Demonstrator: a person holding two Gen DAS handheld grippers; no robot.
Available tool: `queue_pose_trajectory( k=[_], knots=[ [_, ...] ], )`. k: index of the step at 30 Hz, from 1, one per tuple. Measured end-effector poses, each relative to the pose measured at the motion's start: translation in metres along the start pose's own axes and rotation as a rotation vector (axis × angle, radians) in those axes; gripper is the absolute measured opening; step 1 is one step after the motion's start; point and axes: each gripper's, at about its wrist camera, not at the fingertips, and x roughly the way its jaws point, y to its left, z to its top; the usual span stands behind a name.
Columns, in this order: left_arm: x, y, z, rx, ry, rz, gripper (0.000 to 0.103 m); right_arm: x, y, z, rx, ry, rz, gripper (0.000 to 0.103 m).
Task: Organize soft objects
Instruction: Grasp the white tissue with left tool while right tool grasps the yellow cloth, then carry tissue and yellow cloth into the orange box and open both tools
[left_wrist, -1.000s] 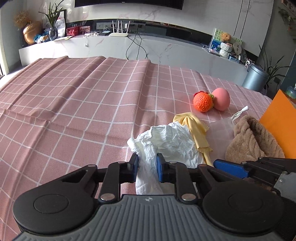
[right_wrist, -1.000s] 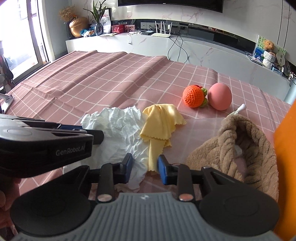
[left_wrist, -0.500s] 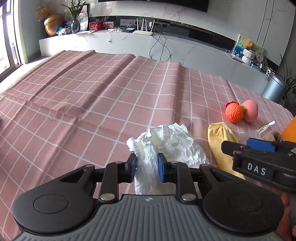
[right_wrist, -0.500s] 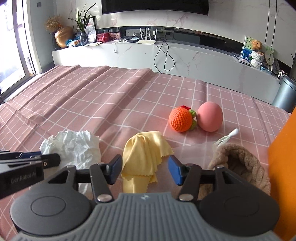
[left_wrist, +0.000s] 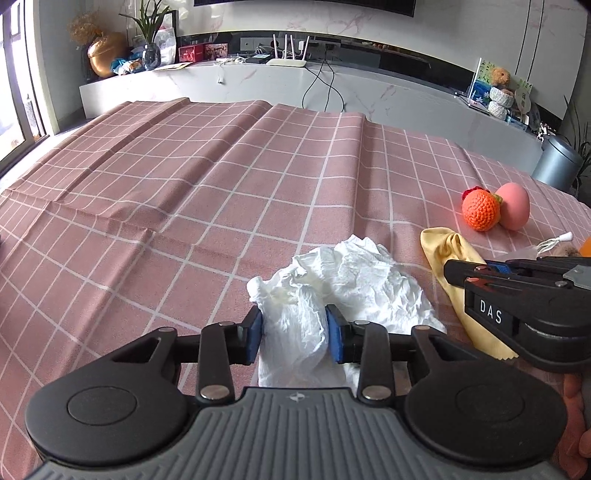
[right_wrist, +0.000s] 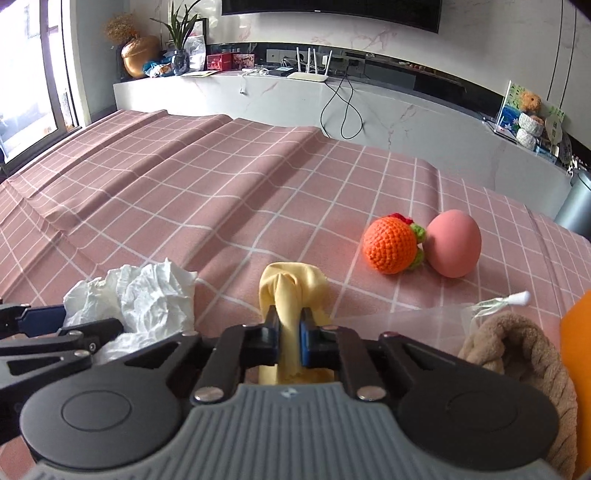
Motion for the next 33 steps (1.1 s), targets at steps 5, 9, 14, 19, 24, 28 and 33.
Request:
queue_pose_trajectory(
  k=[5, 9, 14, 19, 24, 28, 33],
  knots=[
    [-0.007, -0.004, 0.0, 0.023, -0.039, -0.015, 0.022, -0.029, -0.001, -0.001, 0.019, -0.03, 0.013, 0.004],
    [-0.021, -0.005, 0.002, 0.027, -0.085, -0.053, 0.02, -0.058, -0.01, -0.006, 0.068, -0.051, 0.011, 0.003],
    [-0.046, -0.007, 0.0, 0.012, -0.117, -0.097, 0.02, -0.1, -0.023, -0.016, 0.112, -0.094, 0.007, 0.003],
    [-0.084, -0.012, -0.004, 0.006, -0.171, -0.142, 0.02, -0.149, -0.038, -0.028, 0.156, -0.148, 0.01, 0.003],
    [-0.118, -0.019, -0.009, -0.022, -0.19, -0.197, 0.02, -0.194, -0.048, -0.039, 0.169, -0.202, 0.003, 0.003],
    [-0.141, -0.031, -0.011, -0.016, -0.201, -0.246, 0.02, -0.228, -0.063, -0.048, 0.196, -0.239, -0.019, 0.003],
    [-0.169, -0.056, -0.008, 0.017, -0.232, -0.315, 0.02, -0.263, -0.088, -0.063, 0.235, -0.286, -0.071, 0.003]
  ],
)
